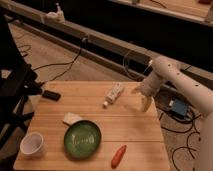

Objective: Place the pepper in the ceramic bowl

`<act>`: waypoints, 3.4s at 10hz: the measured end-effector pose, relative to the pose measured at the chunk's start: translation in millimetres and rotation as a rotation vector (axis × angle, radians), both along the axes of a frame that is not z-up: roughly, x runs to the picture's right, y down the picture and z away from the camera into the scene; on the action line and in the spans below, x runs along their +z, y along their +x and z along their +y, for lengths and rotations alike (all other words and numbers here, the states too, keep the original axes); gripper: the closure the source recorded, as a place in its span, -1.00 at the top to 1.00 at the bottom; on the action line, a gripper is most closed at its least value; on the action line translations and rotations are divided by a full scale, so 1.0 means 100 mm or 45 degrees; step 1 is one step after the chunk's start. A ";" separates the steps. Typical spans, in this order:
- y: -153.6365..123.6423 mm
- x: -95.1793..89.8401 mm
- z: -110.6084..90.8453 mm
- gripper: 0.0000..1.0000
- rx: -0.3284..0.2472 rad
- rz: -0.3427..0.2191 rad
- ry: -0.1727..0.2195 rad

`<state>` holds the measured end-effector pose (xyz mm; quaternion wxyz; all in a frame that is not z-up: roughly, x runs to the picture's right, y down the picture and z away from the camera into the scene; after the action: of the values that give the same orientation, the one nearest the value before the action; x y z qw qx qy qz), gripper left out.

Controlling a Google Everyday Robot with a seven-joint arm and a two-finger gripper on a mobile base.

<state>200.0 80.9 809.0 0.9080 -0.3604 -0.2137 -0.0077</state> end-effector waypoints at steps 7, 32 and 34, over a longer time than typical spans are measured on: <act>0.01 0.00 0.01 0.60 0.001 0.000 -0.002; -0.72 -0.54 1.13 0.60 -0.371 -0.278 0.031; -0.78 -0.72 1.41 0.60 -0.330 -0.303 -0.046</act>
<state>122.5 221.9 737.5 0.8609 -0.3979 -0.2715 -0.1636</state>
